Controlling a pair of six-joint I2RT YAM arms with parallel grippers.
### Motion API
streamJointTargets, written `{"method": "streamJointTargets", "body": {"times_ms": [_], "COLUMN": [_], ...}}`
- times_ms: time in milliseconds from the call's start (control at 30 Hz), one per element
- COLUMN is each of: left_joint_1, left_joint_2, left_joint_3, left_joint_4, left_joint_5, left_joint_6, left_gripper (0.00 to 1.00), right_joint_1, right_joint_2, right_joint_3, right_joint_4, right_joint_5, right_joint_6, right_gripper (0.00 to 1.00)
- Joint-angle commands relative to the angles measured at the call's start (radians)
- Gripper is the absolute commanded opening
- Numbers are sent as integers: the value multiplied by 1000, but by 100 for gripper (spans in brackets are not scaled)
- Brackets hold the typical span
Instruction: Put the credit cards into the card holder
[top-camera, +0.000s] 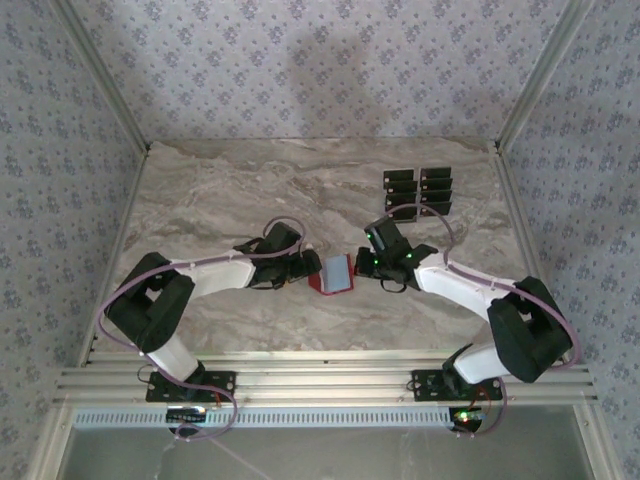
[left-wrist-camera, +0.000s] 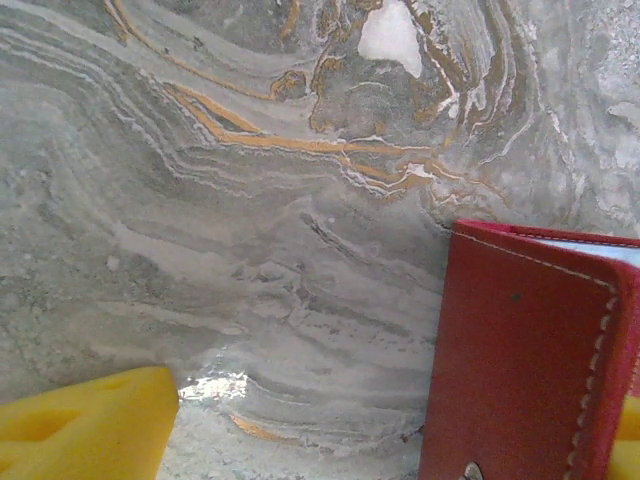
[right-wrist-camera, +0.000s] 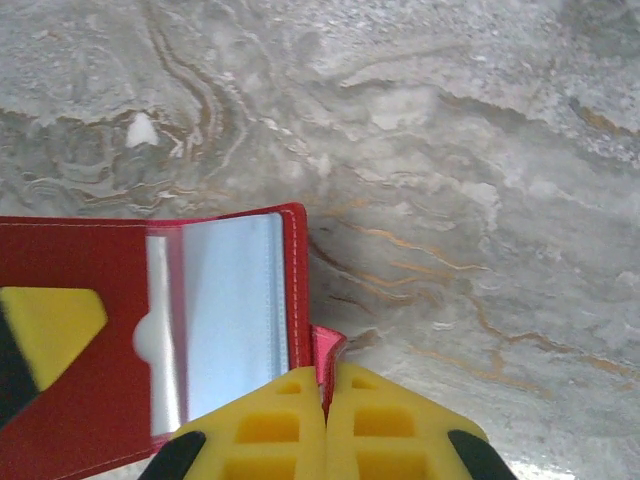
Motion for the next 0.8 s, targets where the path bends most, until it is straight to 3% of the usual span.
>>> {"method": "streamJointTargets", "body": {"times_ms": [0,133,267,467,633,767], "left_joint_1": [23,47,55,39,16,4], "left_joint_2": [-6,-1,26,61,113,133], "left_joint_3": [-9,18,97,135,183,205], "left_joint_4": [-53,-118,-293,-383,-427,-434], "left_joint_5": [-70,-115,-188,-225,-255,-277], "left_joint_6": [5,44,105,140,165,181], "left_gripper": [83,83,83,85,86,86], "right_joint_1": [-14,-32,-41,-42,-42,-48], "right_joint_2": [15,26,34,46,62,62], "right_joint_3": [-38,-71,-87,-89,-84,-68], "right_joint_4": [51,93,113,129,133,110], "right_joint_5": [19,23,18,11,5,-6], "right_joint_6": [37,57,69,76,80,75], "right_gripper": [0,0,0,0,6,18]}}
